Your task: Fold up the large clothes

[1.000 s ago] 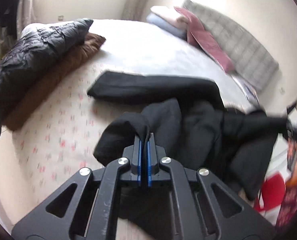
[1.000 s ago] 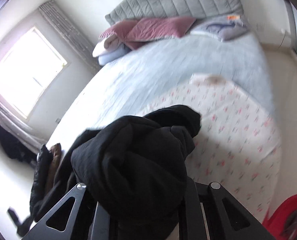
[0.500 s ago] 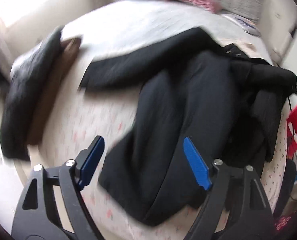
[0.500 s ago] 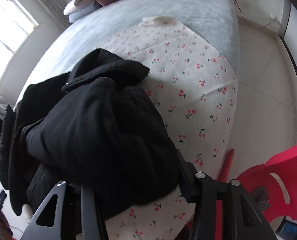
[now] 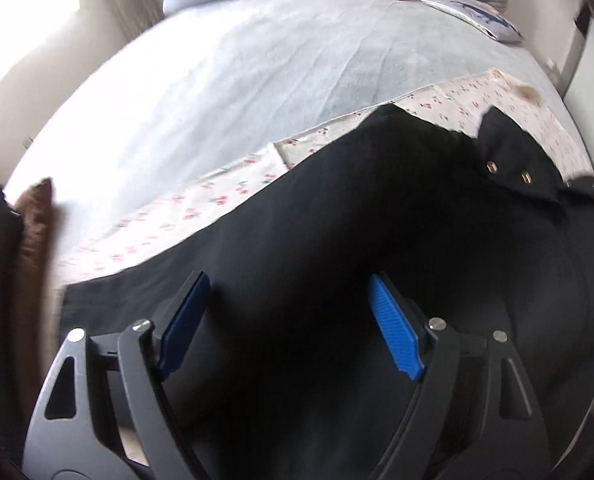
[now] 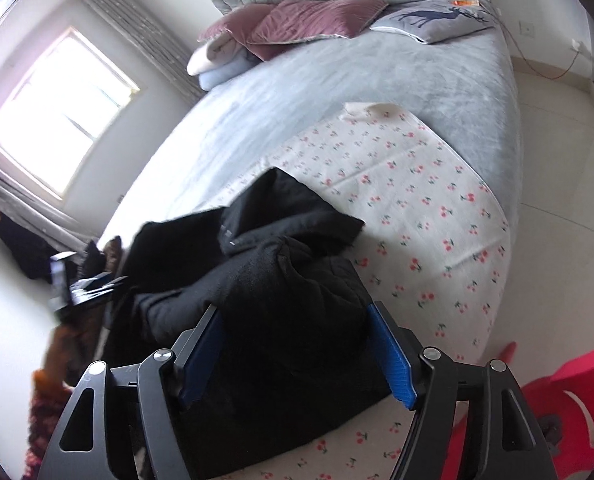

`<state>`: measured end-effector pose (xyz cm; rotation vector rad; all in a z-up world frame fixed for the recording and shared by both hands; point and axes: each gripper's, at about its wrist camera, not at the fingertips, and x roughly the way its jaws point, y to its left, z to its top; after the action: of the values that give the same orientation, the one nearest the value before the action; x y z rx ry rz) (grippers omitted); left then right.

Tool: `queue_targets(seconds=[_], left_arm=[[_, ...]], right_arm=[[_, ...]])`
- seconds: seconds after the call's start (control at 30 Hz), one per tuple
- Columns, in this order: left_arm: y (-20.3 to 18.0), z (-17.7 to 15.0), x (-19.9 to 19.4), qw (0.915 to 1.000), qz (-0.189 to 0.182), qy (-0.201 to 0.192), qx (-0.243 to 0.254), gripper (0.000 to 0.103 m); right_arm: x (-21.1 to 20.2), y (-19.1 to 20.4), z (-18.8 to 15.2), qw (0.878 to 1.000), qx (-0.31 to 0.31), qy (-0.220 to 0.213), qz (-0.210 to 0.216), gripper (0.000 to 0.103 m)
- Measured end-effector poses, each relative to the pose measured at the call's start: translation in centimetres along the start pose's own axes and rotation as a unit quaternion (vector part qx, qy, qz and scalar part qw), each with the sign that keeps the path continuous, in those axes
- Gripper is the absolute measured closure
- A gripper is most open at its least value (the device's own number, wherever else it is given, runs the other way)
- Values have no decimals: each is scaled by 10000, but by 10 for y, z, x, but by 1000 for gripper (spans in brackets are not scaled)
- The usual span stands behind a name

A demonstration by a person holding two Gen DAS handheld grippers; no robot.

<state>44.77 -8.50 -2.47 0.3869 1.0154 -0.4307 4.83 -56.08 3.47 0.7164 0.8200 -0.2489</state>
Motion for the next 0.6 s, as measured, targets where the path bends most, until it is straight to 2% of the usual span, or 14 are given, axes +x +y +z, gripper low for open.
queue_targets(seconds=[0.07, 0.13, 0.2, 0.23, 0.27, 0.3, 0.37, 0.47, 0.5, 0.53, 0.6], left_arm=[[-1, 6, 12, 9999, -94, -24, -128, 23], [-2, 10, 18, 9997, -118, -70, -200, 29], [-4, 13, 22, 9993, -153, -128, -324, 60], [-1, 14, 22, 9987, -185, -127, -460, 68], [0, 14, 22, 9982, -189, -136, -554, 84], [3, 15, 19, 9971, -162, -179, -717, 88], [6, 16, 9, 9955, -92, -337, -884, 91], [14, 16, -10, 9920, 35, -615, -1099, 92], [22, 16, -22, 9891, 63, -785, -1241, 92], [26, 17, -28, 9873, 76, -883, -1319, 92], [43, 18, -54, 9802, 221, -1259, -1512, 92]], right_arm=[[-8, -8, 8, 9993, 144, -205, 277, 28], [-9, -13, 16, 9985, 229, -340, 374, 17], [5, -15, 25, 9988, 294, -195, 341, 13], [22, -16, 30, 9989, 322, 98, 330, 12], [41, -18, 35, 9980, 420, 385, 282, 12], [65, -21, 39, 9960, 513, 717, 128, 12], [101, -25, 47, 9919, 613, 1114, -78, 12], [157, -26, 53, 9807, 760, 1802, -84, 14], [170, -24, 52, 9764, 734, 2033, 16, 22], [184, -18, 50, 9719, 651, 2261, -16, 39], [197, 8, 49, 9718, 164, 2319, -395, 56]])
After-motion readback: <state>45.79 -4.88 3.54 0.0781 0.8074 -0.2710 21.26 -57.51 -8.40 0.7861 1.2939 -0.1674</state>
